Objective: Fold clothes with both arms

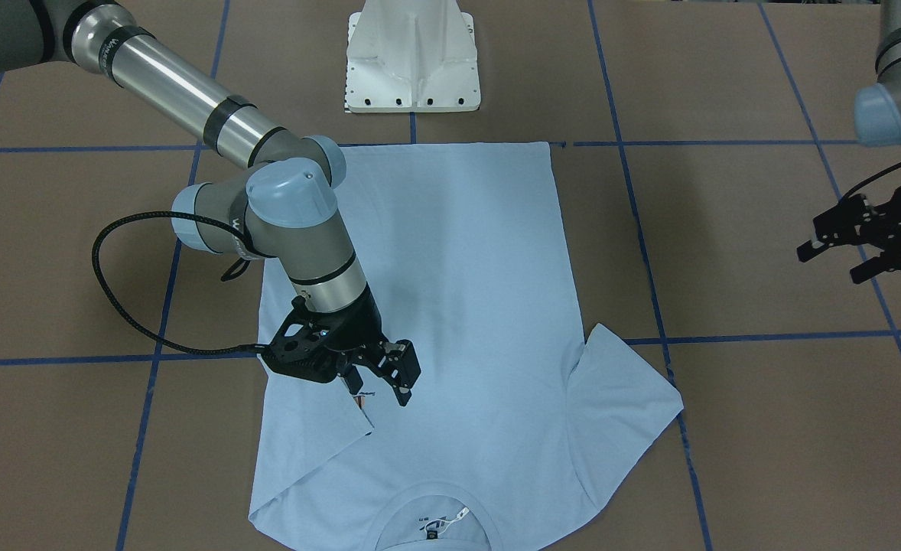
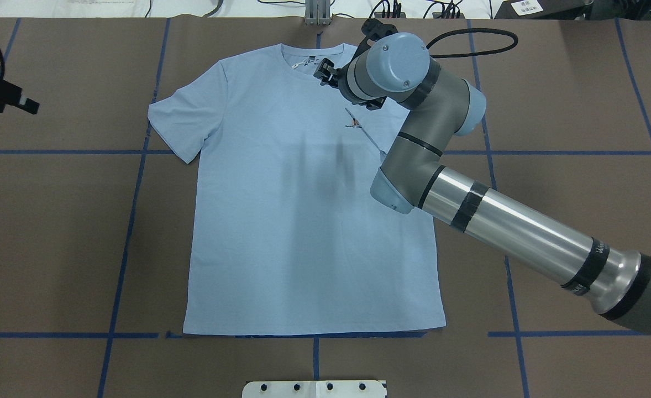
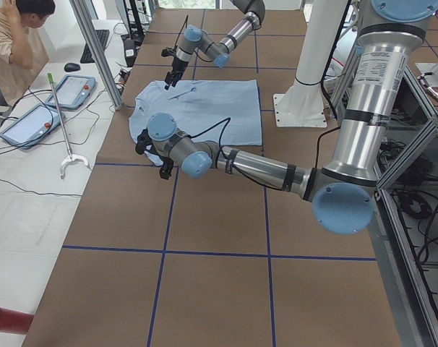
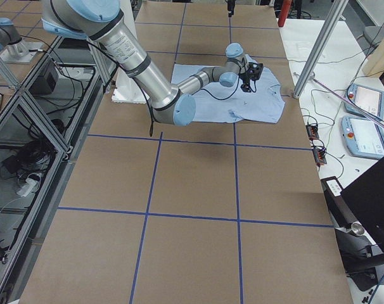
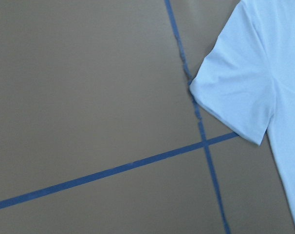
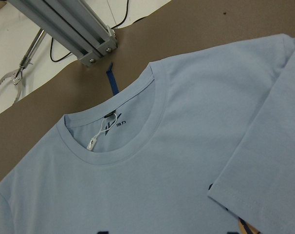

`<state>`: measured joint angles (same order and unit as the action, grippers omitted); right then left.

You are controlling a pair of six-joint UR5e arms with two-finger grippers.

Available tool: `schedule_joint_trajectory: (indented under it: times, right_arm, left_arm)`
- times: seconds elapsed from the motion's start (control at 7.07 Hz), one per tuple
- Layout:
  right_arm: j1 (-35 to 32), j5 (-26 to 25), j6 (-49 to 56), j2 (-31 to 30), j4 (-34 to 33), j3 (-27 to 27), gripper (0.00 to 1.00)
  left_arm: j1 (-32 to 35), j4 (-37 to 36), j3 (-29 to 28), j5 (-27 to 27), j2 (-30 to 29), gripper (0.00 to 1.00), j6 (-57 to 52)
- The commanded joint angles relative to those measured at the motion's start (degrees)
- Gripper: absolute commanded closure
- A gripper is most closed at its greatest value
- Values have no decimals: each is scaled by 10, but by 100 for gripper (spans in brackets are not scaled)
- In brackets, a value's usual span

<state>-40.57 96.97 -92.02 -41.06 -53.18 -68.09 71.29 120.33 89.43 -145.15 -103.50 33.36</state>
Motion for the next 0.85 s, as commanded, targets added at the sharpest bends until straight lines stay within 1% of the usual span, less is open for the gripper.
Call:
schedule_joint_trajectory:
  times: [0.0,0.14,0.28,0.42,0.57,0.71]
  right_arm:
    - [-3,0,-4,-60,4,-99,0]
    - [-3,-1,-6,-80,1,-143,0]
    - [-3,-1,-11,-88,-2,-170,0]
    - [-3,-2,-11,-105,-1,-180,0]
    - [-3,-2,-11,-107,0,-180,0]
    - [-3,-2,-11,-109,1,-181,0]
  left_arm:
    - [-45,63,-81,33,-74,0,113]
    - [-81,89,-113,102,-110,0,180]
    - [-100,160,-158,151,-114,2,194]
    - [-107,230,-242,184,-151,4,208]
    - [-127,247,-271,218,-170,10,238]
    - [-135,247,-273,231,-174,12,242]
